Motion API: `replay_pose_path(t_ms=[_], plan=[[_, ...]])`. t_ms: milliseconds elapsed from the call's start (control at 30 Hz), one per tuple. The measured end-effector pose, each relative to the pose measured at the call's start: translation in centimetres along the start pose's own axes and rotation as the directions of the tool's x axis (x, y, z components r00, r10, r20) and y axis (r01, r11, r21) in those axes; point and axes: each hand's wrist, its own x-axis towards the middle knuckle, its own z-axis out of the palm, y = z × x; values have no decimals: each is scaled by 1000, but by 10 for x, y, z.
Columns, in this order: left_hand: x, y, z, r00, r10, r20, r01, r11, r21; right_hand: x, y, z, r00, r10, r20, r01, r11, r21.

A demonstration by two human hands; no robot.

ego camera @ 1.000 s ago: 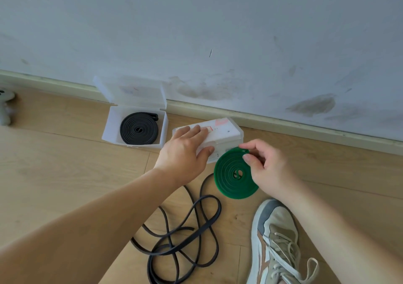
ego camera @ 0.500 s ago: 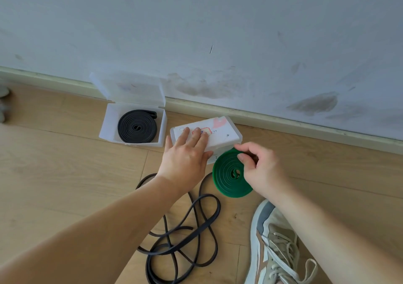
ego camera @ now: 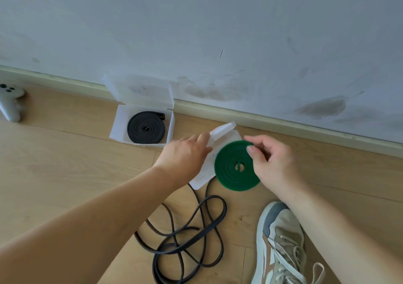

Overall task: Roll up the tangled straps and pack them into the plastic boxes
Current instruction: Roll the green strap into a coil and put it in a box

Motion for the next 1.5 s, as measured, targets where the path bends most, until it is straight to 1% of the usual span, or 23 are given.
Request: replay_pose_path(t_ms=[100, 267, 333, 400, 533, 633, 700, 733, 800, 833, 867, 900, 933, 967, 1000, 1033, 1067, 1133, 1233, 1300, 1367, 1500], plan=[[0, -11, -3, 994, -40, -103, 41, 999, 13, 9, -18, 12, 999, -48, 15, 48, 999, 9], [10, -14, -11, 967, -92, -239, 80, 995, -60, 6, -39, 3, 995, -98, 23, 97, 994, 45], [16, -7, -19, 964, -64, -259, 44, 996, -83, 6, -45, 0, 993, -119, 6, 118, 991, 63], [22, -3, -26, 962, -8, -272, -6, 999, -52, 11, -44, 4, 994, -112, 1, 111, 992, 67], [23, -9, -24, 971, 46, -237, -52, 999, -18, 19, -34, 16, 998, -69, 15, 68, 996, 59], [20, -12, -21, 971, 38, -237, -47, 998, -31, 14, -18, 25, 998, -65, 21, 65, 997, 32], [20, -8, -26, 966, 38, -257, -29, 999, 38, 8, -5, 32, 999, 1, 48, -3, 999, 37], [19, -4, -29, 967, 63, -247, -41, 995, 92, 5, 1, 36, 997, 37, 65, -40, 999, 36], [7, 4, -35, 966, 178, -186, -150, 977, 154, 0, 11, 42, 991, 75, 112, -76, 997, 5], [-3, 6, -37, 967, 224, -118, -209, 969, 133, -1, 14, 44, 988, 82, 131, -81, 997, -11], [-14, 7, -34, 976, 216, -37, -212, 974, 81, -1, 16, 45, 986, 85, 141, -83, 996, -19], [-26, 7, -32, 988, 136, 72, -138, 990, 21, 0, 17, 46, 986, 86, 142, -83, 996, -24], [-38, 6, -29, 979, 20, 203, -18, 1000, -9, 1, 17, 47, 987, 85, 135, -82, 996, -26], [-49, 5, -25, 941, -83, 329, 90, 996, -6, 2, 18, 48, 989, 81, 120, -78, 996, -31], [-59, 4, -20, 902, -128, 413, 139, 990, 3, 3, 18, 49, 992, 76, 101, -73, 997, -34], [-67, 5, -15, 877, -125, 464, 135, 991, 12, 3, 19, 50, 994, 72, 83, -69, 997, -37], [-73, 8, -10, 867, -105, 488, 115, 993, 9, 3, 20, 51, 995, 70, 70, -68, 997, -31], [-77, 11, 0, 886, -54, 461, 68, 998, -15, 2, 21, 50, 997, 64, 49, -64, 998, -8], [-70, 9, 12, 946, 8, 323, 7, 999, -45, 5, 20, 46, 998, 63, 10, -63, 998, 28], [-62, 4, 14, 949, -19, 314, 45, 996, -75, 9, 16, 43, 998, 53, -19, -53, 998, 44], [-59, -2, 9, 930, -69, 361, 127, 982, -138, 13, 10, 43, 998, 52, -35, -50, 997, 57], [-64, -7, 3, 956, -107, 273, 174, 957, -233, 12, 8, 49, 997, 73, 18, -74, 997, 24]])
